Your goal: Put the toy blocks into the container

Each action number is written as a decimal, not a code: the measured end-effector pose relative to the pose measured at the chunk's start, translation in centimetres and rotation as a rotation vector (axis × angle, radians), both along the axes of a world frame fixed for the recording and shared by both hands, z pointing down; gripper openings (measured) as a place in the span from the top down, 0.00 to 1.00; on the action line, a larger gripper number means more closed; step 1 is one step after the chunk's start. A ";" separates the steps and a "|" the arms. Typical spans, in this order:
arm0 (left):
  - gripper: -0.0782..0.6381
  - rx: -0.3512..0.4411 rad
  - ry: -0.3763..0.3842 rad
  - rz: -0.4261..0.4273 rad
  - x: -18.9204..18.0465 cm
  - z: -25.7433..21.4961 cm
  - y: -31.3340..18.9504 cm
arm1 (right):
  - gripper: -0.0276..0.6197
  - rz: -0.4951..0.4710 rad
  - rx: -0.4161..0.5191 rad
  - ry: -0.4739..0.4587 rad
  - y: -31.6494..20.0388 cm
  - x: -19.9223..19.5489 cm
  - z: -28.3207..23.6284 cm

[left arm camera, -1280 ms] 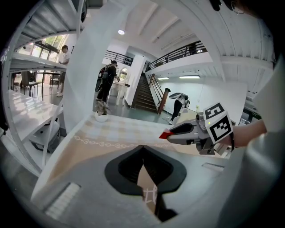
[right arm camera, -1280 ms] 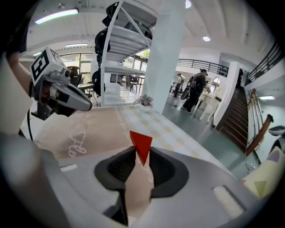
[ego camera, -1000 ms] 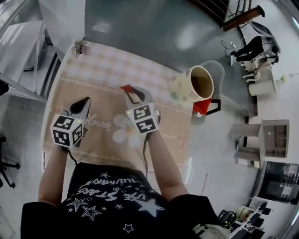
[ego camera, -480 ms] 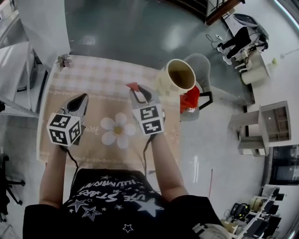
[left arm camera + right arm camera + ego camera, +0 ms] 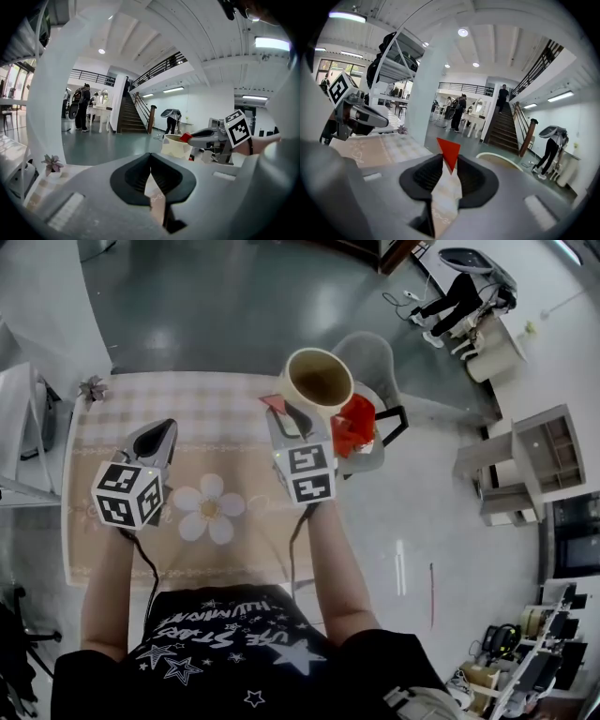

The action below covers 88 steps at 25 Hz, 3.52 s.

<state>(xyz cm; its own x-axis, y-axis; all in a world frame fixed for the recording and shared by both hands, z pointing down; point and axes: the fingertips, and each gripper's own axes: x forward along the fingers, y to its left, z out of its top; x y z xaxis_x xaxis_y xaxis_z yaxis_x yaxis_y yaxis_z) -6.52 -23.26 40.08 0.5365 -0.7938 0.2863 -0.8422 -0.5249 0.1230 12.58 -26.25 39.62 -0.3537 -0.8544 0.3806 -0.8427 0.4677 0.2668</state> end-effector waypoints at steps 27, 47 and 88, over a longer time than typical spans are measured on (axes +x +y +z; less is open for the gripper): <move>0.88 -0.018 -0.017 0.052 12.5 0.2 -4.8 | 0.79 0.151 -0.079 0.025 -6.8 14.9 2.3; 0.88 0.004 0.002 0.034 9.9 -0.9 -3.5 | 0.75 0.163 -0.043 0.003 -5.1 13.4 0.7; 0.88 -0.136 -0.023 0.165 -6.0 6.8 11.5 | 0.95 0.246 -0.114 -0.073 13.8 -5.6 4.8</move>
